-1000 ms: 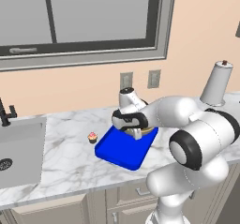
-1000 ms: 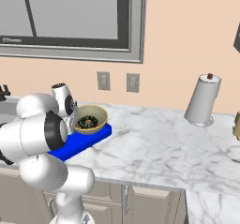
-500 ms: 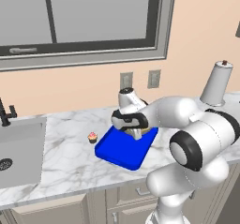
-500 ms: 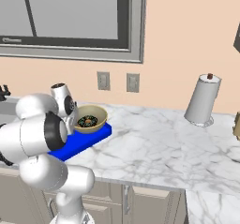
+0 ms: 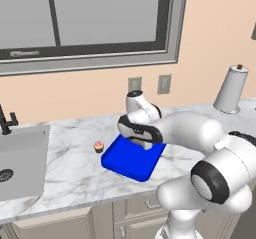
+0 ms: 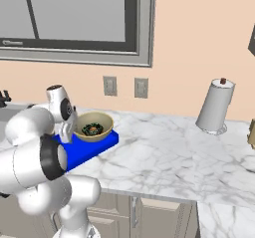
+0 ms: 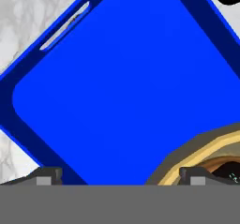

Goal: Place the bowl with donut and the cupcake onto the tray.

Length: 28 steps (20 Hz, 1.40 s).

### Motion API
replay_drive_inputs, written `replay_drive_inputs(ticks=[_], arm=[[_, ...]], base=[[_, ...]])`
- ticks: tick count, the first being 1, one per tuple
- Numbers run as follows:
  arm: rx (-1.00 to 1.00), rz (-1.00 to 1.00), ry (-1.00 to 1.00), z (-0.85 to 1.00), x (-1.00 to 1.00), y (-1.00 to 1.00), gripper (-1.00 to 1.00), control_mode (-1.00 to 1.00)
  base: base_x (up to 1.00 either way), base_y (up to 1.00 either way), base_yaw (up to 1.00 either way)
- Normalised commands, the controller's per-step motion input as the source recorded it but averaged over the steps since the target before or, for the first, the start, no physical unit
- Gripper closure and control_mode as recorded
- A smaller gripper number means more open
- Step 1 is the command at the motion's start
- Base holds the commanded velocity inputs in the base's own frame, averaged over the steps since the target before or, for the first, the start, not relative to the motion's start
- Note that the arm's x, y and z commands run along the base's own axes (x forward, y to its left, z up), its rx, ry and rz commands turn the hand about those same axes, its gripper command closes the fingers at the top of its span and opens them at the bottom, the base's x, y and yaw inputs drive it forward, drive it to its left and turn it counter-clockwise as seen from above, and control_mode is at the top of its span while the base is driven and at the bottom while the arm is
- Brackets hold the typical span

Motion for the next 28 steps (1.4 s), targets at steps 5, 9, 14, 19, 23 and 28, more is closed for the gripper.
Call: replay_drive_inputs(ticks=[5, 9, 14, 19, 23, 28], arm=[[0.03, -0.05, 0.00, 0.27, -0.27, 0.15, -1.00, -1.00], [0.05, -0.17, -0.06, 0.14, -0.20, 0.34, -1.00, -1.00], [0.00, -0.24, -0.09, 0.08, -0.02, 0.58, -1.00, -1.00], [0.00, -0.24, -0.08, 0.01, 0.01, 0.54, -1.00, -1.00], [0.03, -0.22, -0.10, 0.01, 0.14, 0.40, -1.00, -1.00], [0.13, -0.14, -0.03, 0.06, 0.17, 0.16, -1.00, -1.00]], base=[[0.00, 0.00, 0.00], [0.00, 0.00, 0.00], [0.00, 0.00, 0.00], [0.00, 0.00, 0.00], [0.00, 0.00, 0.00], [0.00, 0.00, 0.00]])
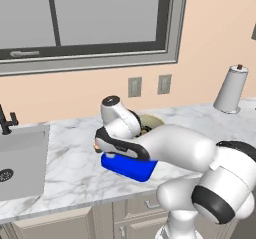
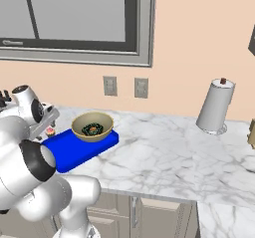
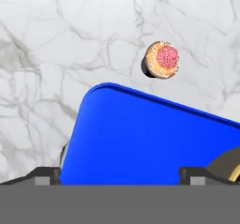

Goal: Place the bowl with donut and the cupcake onto the tray.

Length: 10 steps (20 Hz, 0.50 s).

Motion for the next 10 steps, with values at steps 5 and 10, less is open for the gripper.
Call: replay_drive_inputs(ticks=[5, 10], arm=[[0.10, -0.09, 0.00, 0.01, 0.29, 0.11, -1.00, -1.00], [0.05, -0.06, 0.00, 0.00, 0.28, 0.17, -1.00, -1.00]], base=[[0.00, 0.00, 0.00], [0.00, 0.00, 0.00]])
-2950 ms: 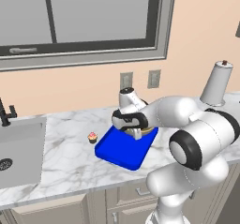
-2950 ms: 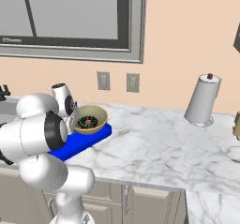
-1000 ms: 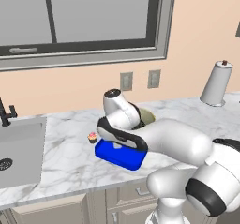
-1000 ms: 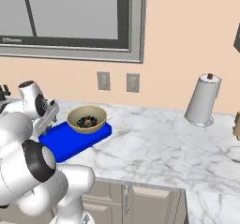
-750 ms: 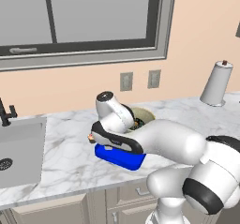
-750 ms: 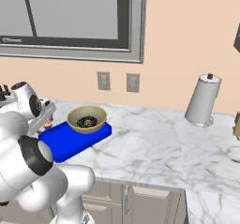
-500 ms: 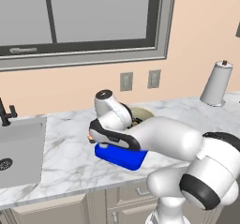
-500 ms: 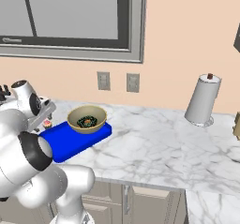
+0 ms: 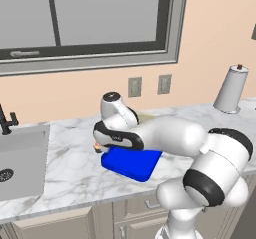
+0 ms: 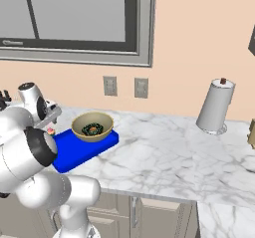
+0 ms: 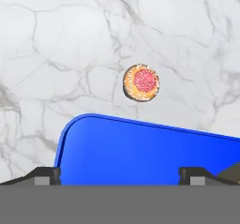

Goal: Place the bowl with donut and the cupcake onto the tray.

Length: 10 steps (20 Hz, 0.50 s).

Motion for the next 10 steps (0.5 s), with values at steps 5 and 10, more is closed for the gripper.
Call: replay_drive_inputs(ticks=[5, 10], arm=[[0.05, -0.05, 0.00, -0.02, 0.20, 0.22, -1.00, -1.00], [0.06, -0.05, 0.00, -0.13, 0.19, 0.23, -1.00, -1.00]], base=[[0.00, 0.00, 0.00], [0.00, 0.00, 0.00]])
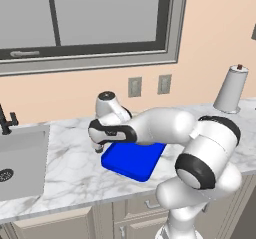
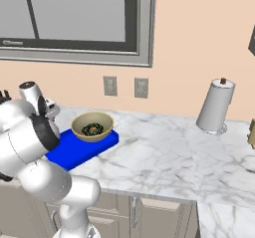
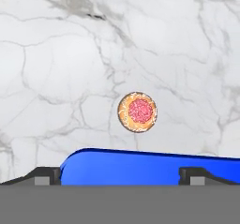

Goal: Place the bowl with donut and the cupcake onto the tray.

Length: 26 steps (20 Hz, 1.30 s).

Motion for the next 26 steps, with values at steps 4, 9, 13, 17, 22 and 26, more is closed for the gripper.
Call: replay_drive_inputs(ticks=[4, 9, 13, 17, 22, 26], arm=[[0.03, 0.00, 0.00, -0.12, 0.21, 0.00, -1.00, -1.00], [0.01, 0.00, 0.00, -0.14, 0.23, 0.00, -1.00, -1.00], [0.00, 0.00, 0.00, -0.13, 0.17, 0.03, -1.00, -1.00], [0.00, 0.00, 0.01, -0.07, 0.02, 0.12, -1.00, -1.00], [0.00, 0.00, 0.00, -0.05, 0.00, 0.09, -1.00, -1.00], [0.00, 0.00, 0.00, -0.10, 0.00, 0.00, -1.00, -1.00]], base=[[0.00, 0.00, 0.00], [0.00, 0.00, 0.00], [0.00, 0.00, 0.00], [0.00, 0.00, 0.00], [0.00, 0.00, 0.00], [0.00, 0.00, 0.00]])
